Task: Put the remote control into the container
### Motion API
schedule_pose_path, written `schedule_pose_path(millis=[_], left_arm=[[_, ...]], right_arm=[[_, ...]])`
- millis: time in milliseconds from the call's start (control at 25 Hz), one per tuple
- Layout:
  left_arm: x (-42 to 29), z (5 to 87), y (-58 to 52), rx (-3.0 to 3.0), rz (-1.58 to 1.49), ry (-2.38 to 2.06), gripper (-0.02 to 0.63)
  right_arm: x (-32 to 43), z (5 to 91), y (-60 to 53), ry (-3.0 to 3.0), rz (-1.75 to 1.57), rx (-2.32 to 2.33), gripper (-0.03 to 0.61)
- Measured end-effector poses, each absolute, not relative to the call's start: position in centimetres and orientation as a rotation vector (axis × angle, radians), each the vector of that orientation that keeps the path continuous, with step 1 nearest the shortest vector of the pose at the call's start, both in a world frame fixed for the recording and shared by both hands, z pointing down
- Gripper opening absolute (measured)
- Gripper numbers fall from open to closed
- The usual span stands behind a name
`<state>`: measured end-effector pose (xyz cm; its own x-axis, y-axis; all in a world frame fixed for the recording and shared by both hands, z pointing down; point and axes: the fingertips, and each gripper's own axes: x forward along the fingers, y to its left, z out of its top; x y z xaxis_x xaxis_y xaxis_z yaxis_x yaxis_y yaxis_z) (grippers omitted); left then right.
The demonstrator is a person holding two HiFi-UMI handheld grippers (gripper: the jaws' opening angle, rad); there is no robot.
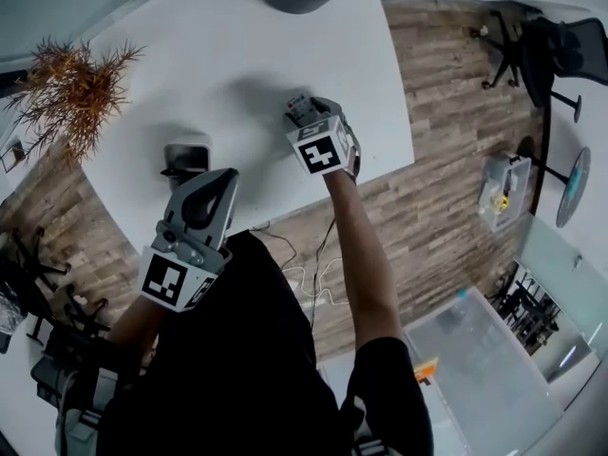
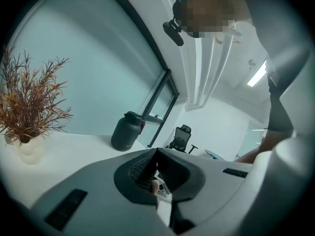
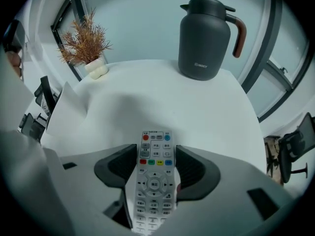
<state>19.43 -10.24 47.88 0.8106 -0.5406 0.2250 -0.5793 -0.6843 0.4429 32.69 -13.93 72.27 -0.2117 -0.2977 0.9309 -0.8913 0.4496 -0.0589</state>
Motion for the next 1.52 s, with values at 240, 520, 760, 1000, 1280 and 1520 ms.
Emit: schedule_pose_path(millis=[240, 520, 760, 1000, 1280, 1520], left_arm=[[19.6, 47.7, -9.0, 2.478, 0.103, -0.828, 0.008], [19.1, 46.9, -7.4, 2.498, 0.09, -0.829, 0.008], [18.6, 45.9, -5.5, 2.502, 0.075, -0.846, 0.008], [17.5, 44.5, -3.0, 2.532, 0.055, -0.842, 0.008], [16.3, 43.5, -0.7, 2.568, 0.047, -0.854, 0.008], [14.2, 42.2, 2.0, 2.582, 0.044, -0.877, 0.008]], right_arm=[[32.3, 72.0, -13.8, -1.749, 0.726, 1.03, 0.235], [31.6, 70.2, -13.7, -1.79, 0.65, 1.11, 0.231], [31.3, 66.6, -13.0, -1.901, 0.566, 1.257, 0.23], [31.1, 62.2, -11.3, -1.974, 0.514, 1.432, 0.229], [31.6, 57.7, -8.8, -2.037, 0.502, 1.651, 0.227], [31.3, 52.8, -5.1, -2.068, 0.465, 1.832, 0.227]])
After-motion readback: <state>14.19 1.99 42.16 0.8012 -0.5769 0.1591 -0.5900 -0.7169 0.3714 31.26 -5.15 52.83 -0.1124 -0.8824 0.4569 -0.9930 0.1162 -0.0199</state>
